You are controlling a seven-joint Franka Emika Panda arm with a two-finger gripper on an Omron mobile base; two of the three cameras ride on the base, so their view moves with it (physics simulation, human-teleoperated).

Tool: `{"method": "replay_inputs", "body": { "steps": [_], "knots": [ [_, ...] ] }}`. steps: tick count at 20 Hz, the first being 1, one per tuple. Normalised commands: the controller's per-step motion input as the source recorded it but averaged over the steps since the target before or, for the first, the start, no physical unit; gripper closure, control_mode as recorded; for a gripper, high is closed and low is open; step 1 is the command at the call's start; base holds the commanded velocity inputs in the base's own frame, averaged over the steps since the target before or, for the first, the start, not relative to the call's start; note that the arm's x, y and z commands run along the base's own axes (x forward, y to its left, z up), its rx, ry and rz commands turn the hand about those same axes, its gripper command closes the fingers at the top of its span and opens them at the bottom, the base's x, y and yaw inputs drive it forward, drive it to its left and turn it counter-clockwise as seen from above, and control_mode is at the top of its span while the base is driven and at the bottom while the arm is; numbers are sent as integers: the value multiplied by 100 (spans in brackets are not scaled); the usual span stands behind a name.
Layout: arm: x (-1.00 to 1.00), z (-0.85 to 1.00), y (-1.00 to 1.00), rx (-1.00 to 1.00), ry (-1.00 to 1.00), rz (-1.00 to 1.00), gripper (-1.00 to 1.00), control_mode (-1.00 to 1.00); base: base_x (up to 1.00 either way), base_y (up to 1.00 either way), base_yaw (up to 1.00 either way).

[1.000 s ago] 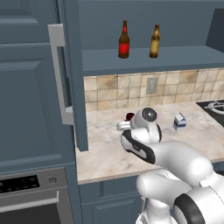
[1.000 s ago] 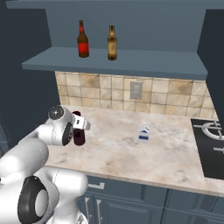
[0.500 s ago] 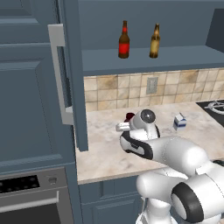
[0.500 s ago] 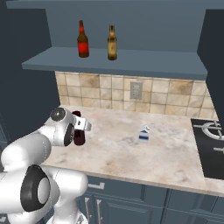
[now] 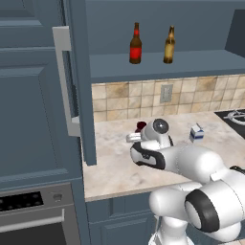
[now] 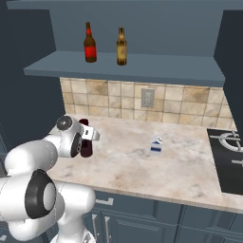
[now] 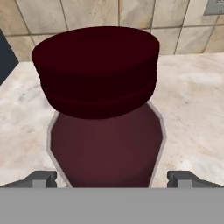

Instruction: Sort all alcoholic drinks to one cabinet, and non-alcoholic drinks to the other.

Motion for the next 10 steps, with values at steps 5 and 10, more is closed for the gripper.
{"method": "replay_inputs", "body": {
  "steps": [5,10],
  "knots": [
    [1,0,0,0,-1,0,100,-100,0,0,0],
    [0,0,0,0,0,0,100,-100,0,0,0]
  ]
}}
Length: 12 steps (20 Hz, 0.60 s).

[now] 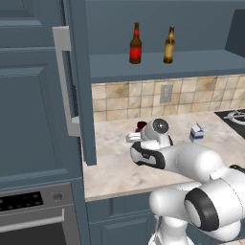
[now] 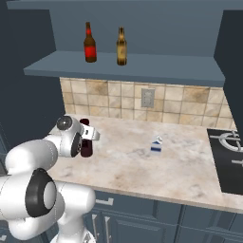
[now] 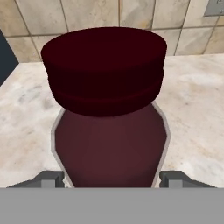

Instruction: Sort all alcoholic drinks to one cabinet, and non-alcoholic drinks to the other.

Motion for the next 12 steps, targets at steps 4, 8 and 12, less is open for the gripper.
{"method": "replay_inputs", "body": {
  "steps": [4,8,12],
  "knots": [
    [0,0,0,0,0,0,100,-100,0,0,0],
    [0,0,0,0,1,0,100,-100,0,0,0],
    [-16,37,0,2,0,0,100,-100,0,0,0]
  ]
}}
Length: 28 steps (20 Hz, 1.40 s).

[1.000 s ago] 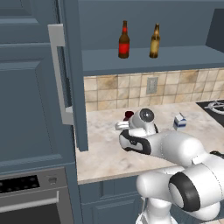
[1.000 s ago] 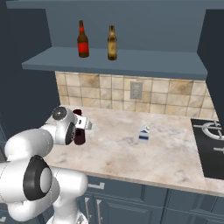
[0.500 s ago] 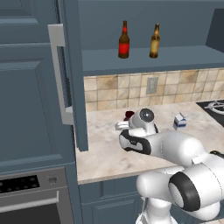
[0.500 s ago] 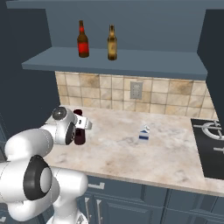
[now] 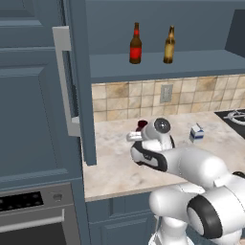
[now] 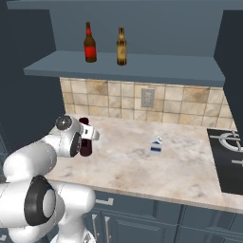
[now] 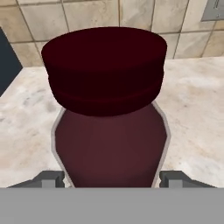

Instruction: Sort all alcoholic drinks to one cabinet, and non-alcoholic drinks to the other.

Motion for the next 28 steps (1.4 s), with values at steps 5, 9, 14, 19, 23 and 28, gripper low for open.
{"method": "replay_inputs", "body": {
  "steps": [5,9,14,19,23,28],
  "knots": [
    [-44,99,0,0,0,0,100,-100,0,0,0],
    [-59,100,0,0,0,0,100,-100,0,0,0],
    [-62,96,0,0,0,0,100,-100,0,0,0],
    [-80,84,0,0,0,2,100,-100,0,0,0],
    [-67,45,-12,0,0,5,100,-100,0,0,0],
    [-59,51,-9,-1,-4,4,100,-100,0,0,0]
  ]
}}
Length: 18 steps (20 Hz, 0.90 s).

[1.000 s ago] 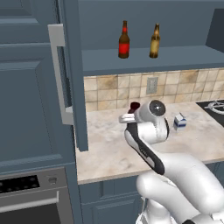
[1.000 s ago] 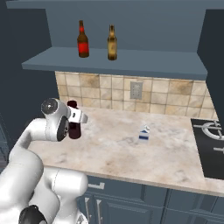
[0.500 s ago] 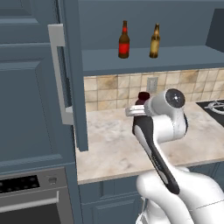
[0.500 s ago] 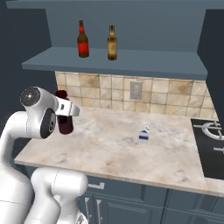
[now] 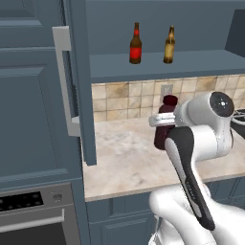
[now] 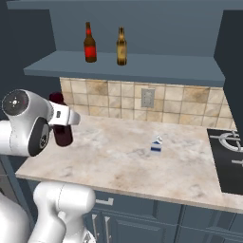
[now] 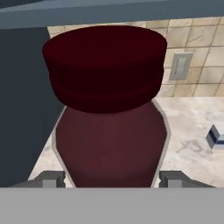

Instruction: Sort all alcoholic drinks to one cabinet, and non-alcoholic drinks to the other.

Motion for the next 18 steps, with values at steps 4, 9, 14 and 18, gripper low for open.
{"method": "replay_inputs", "body": {
  "steps": [4,9,14,18],
  "knots": [
    [-53,47,-16,0,-7,0,100,-100,0,0,0],
    [-38,22,-1,0,-1,0,100,-100,0,0,0],
    [-40,4,-1,0,0,0,100,-100,0,0,0],
    [-27,0,0,0,0,0,100,-100,0,0,0]
  ]
}}
